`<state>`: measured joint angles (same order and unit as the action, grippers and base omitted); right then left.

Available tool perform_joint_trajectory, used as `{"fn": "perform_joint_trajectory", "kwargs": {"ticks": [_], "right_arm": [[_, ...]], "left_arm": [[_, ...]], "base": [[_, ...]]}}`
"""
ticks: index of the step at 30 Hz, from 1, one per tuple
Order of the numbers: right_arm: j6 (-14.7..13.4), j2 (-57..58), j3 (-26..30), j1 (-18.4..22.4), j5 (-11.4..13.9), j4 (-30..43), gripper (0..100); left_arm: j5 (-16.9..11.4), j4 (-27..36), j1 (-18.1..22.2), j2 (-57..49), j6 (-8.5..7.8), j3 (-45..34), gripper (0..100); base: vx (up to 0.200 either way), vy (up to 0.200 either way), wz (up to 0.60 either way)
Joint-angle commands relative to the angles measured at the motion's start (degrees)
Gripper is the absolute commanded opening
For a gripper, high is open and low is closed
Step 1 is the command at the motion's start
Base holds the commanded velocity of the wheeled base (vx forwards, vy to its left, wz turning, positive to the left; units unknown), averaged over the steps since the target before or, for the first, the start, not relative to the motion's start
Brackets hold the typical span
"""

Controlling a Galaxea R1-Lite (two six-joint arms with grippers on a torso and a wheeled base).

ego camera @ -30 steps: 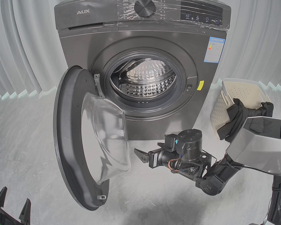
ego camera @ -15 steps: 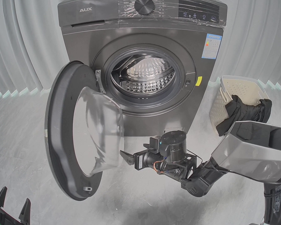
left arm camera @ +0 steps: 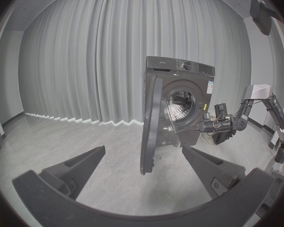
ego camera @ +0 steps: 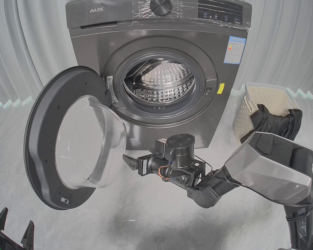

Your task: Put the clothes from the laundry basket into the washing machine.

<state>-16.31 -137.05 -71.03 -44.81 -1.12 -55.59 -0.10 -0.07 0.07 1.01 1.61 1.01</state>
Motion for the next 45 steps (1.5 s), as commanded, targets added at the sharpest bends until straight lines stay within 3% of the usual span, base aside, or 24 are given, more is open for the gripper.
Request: {"fn": "perform_joint_trajectory", "kwargs": {"ticks": [1,5,8,16,24,29,33,37,41,43,44,45], "right_arm": [[-0.2,-6.2,-10.9,0.0,-0.3,5.6,100],[-0.2,-8.6,-14.9,-0.5,-0.5,7.2,100],[-0.5,-11.7,-20.2,-1.2,-2.9,9.5,100],[-1.9,-16.1,-27.8,-3.3,-3.4,9.9,100],[-2.9,-16.0,-28.1,-3.0,-4.1,9.0,100],[-1.9,-4.6,-16.3,-0.3,-4.4,9.5,100],[2.3,5.7,-4.4,3.0,-4.3,8.6,100],[3.1,14.1,5.6,5.2,-4.1,6.8,100],[3.5,21.4,13.9,7.1,-4.1,6.1,100],[3.5,21.4,13.9,7.1,-4.1,6.1,100],[5.1,27.9,21.6,8.1,-3.9,5.8,100],[5.3,30.2,23.9,8.2,-3.9,5.3,100]], "left_arm": [[0.0,0.0,0.0,-1.0,0.06,-1.0,100],[0.0,0.0,0.0,-1.0,0.06,-0.9,100],[0.0,0.0,0.0,-1.0,0.06,-1.0,100],[0.0,0.0,0.0,-1.0,-0.03,-1.0,100],[0.0,0.0,0.0,-1.0,0.06,-1.0,100],[0.0,0.0,0.0,-1.0,0.06,-1.0,100],[0.0,0.0,0.0,-1.0,0.06,-1.0,100],[0.0,0.0,0.0,-1.0,0.06,-1.0,100],[0.0,0.0,0.0,-1.0,-0.03,-1.0,100],[0.0,0.0,0.0,-1.0,-0.03,-1.0,100],[0.0,0.0,0.0,-1.0,0.06,-1.0,100],[0.0,0.0,0.0,-1.0,-0.03,-1.0,100]], "base": [[0.000,0.000,0.00],[0.000,0.000,0.00],[0.000,0.000,0.00],[0.000,0.000,0.00],[0.000,0.000,0.00],[0.000,0.000,0.00],[0.000,0.000,0.00],[0.000,0.000,0.00],[0.000,0.000,0.00],[0.000,0.000,0.00],[0.000,0.000,0.00],[0.000,0.000,0.00]]}}
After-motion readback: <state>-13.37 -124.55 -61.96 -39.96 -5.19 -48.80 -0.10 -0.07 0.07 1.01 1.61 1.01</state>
